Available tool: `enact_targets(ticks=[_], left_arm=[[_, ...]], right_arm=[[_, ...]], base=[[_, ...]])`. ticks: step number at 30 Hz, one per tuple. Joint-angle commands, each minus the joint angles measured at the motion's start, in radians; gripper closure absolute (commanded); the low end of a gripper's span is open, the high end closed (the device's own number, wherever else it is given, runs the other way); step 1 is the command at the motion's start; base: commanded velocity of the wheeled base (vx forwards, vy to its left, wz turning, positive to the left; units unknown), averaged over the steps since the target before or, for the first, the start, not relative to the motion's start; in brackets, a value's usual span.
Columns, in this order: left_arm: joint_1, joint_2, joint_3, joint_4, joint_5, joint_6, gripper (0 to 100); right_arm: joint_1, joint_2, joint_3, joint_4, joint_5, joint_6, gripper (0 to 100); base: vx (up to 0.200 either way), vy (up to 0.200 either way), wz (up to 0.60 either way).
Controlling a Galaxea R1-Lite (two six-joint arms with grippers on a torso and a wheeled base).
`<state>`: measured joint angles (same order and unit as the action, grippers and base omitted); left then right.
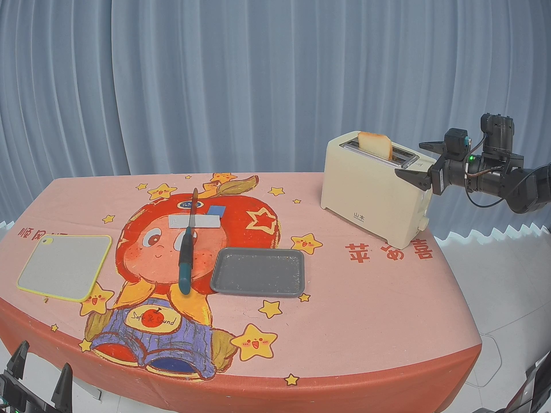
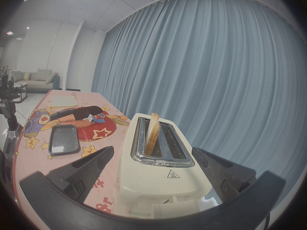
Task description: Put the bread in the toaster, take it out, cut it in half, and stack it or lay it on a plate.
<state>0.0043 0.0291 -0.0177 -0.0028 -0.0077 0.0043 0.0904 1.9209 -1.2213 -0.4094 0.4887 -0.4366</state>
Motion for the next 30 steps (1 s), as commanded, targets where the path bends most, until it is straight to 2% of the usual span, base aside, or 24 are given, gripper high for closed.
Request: enact_targets(ticks=[1, 17, 26, 30], left_arm=[[0.000, 0.002, 0.018, 0.001, 0.000, 0.000, 0], [0.000, 0.002, 0.018, 0.000, 0.000, 0.000, 0], [0.000, 0.002, 0.018, 0.000, 0.000, 0.000, 0], [0.000, 0.002, 0.018, 0.000, 0.000, 0.000, 0]], right_arm=[[0.000, -0.003, 0.002, 0.001, 0.001, -0.001, 0], [0.000, -0.051, 0.012, 0.007, 0.002, 0.012, 0], [0.002, -0.201, 0.121, 0.004, -0.016, 0.142, 0], [0.002, -0.273, 0.186, -0.002, -0.015, 0.245, 0]], base=[[0.000, 0.000, 0.00], [0.000, 0.000, 0.00], [0.000, 0.000, 0.00], [0.000, 0.000, 0.00]])
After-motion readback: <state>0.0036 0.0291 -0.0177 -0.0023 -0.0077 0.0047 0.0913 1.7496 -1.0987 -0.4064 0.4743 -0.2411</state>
